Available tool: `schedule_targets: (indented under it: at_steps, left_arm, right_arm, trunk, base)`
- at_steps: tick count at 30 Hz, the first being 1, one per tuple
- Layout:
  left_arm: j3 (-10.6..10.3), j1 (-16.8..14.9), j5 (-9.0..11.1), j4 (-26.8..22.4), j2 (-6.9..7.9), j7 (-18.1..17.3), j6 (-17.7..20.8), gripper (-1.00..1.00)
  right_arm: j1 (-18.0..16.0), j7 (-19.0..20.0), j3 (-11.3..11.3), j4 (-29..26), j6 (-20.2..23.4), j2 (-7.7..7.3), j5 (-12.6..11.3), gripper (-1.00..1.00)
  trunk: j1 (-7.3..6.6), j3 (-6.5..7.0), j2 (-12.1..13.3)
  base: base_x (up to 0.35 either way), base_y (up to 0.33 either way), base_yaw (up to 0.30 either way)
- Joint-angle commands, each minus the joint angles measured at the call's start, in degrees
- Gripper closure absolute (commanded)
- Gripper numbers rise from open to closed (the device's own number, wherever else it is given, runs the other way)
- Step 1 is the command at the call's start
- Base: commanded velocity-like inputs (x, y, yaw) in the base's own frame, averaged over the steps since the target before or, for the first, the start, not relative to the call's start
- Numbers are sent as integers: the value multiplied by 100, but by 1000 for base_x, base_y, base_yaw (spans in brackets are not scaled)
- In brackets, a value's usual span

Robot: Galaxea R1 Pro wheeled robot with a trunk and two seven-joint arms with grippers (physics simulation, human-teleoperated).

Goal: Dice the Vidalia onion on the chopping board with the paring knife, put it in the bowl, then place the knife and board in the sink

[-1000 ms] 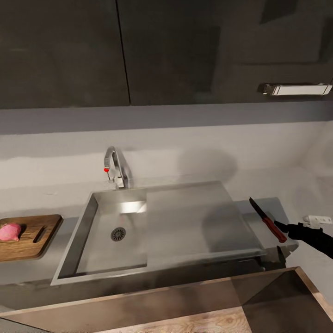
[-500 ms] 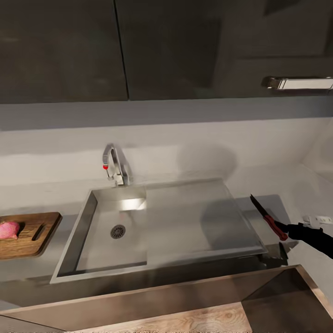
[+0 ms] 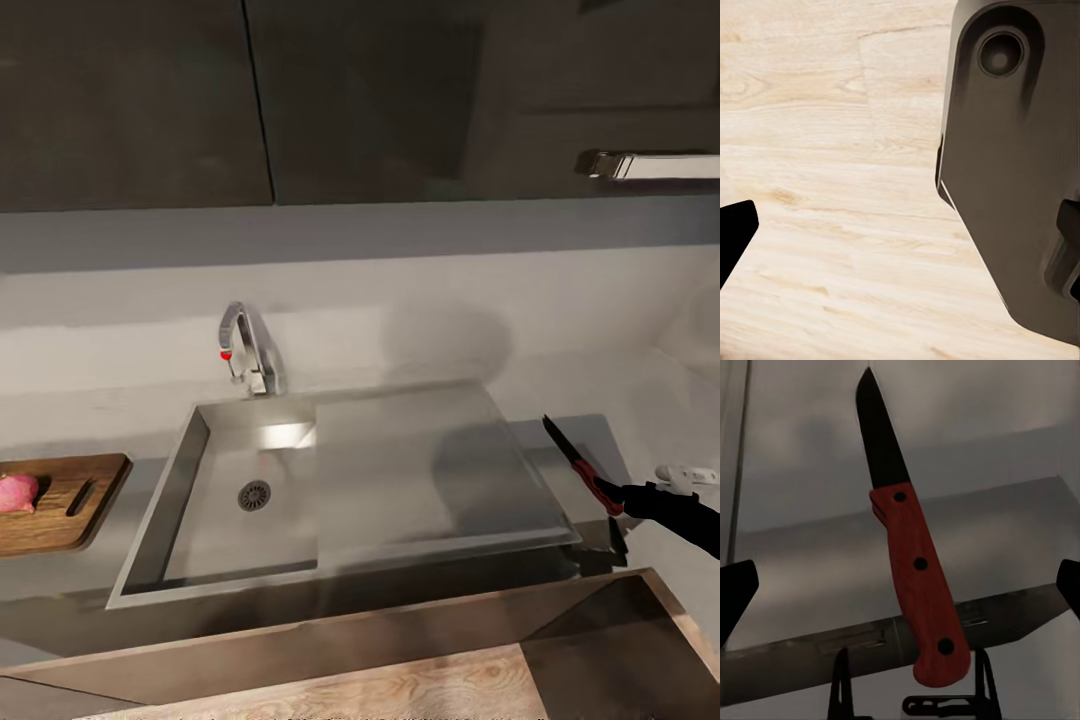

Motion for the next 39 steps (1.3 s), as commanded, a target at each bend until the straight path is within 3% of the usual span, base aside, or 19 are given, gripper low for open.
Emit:
schedule_targets:
  at_steps: [1,39]
  left_arm:
    - [-49,-7,48,9,-3,11,10,-100]
    - [-49,-7,48,9,-28,9,10,-100]
  right_arm:
    - [-4,9,-9,-4,48,0,-40,-100]
    - [-5,-1,-24,-4,39,0,-24,-100]
  trunk:
    - [3,-20,-11]
    - [3,-371,-11]
  base:
    - [0,0,0]
    - [36,-3,0]
